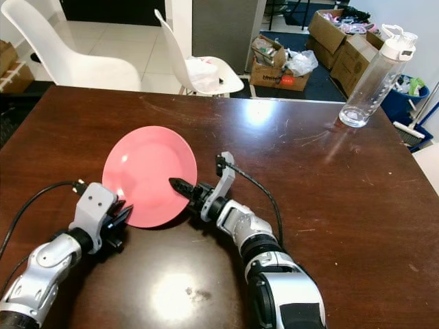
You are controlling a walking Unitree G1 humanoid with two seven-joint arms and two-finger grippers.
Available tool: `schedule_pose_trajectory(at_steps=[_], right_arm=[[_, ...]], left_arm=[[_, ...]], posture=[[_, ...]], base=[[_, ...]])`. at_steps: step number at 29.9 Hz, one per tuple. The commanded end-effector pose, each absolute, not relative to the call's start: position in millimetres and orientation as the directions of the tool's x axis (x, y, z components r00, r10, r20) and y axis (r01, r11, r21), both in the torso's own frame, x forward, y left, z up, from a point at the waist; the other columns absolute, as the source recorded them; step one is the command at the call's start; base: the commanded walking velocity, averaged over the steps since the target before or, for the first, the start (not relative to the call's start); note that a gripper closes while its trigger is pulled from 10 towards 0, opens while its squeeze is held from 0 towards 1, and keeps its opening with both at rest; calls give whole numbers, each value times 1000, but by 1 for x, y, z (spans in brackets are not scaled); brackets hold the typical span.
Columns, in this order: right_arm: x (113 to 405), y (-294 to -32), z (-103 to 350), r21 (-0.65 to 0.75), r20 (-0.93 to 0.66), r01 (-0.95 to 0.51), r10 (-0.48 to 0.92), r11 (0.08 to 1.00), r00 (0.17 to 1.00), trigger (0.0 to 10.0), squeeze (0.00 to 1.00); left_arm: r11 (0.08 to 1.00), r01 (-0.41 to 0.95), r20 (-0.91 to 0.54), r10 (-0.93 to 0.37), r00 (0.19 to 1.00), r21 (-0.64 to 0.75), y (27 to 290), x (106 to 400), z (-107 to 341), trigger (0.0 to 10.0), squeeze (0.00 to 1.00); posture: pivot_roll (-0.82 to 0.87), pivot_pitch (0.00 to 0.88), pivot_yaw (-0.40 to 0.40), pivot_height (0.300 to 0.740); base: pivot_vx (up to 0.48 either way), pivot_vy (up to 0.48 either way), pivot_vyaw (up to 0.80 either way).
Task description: Setting the table
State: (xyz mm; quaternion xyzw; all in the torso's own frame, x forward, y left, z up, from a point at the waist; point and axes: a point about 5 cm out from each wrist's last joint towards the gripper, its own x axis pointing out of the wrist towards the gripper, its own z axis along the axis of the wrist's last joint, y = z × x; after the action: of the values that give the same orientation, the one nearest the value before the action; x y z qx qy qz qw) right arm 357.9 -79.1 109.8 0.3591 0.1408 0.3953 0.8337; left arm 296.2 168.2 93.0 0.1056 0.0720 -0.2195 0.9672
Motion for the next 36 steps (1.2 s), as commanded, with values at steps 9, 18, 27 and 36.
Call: schedule_pose_trajectory(at_steps=[9, 18, 27, 36], right_arm=[[363, -98, 151, 427, 211, -682, 668, 594, 714, 10000, 0], [313, -112, 209, 294, 429, -575, 433, 763, 793, 10000, 0], [273, -116, 208, 183, 392, -388, 295, 903, 871, 10000, 0], [270, -112, 199, 173, 330, -370, 300, 913, 895, 10000, 0]], left_arm=[[866, 486, 207, -457, 865, -120, 169, 288, 211, 10000, 0], [971, 201, 199, -174, 965, -126, 184, 293, 206, 10000, 0], [982, 185, 26, -185, 982, -26, 169, 278, 176, 10000, 0], [990, 144, 2, -144, 990, -6, 166, 279, 158, 10000, 0]], posture=[[107, 90, 46, 740], [13, 82, 57, 740], [-40, 43, 62, 740], [-48, 25, 50, 740]], base=[[0, 0, 0], [0, 0, 0], [0, 0, 0], [0, 0, 0]])
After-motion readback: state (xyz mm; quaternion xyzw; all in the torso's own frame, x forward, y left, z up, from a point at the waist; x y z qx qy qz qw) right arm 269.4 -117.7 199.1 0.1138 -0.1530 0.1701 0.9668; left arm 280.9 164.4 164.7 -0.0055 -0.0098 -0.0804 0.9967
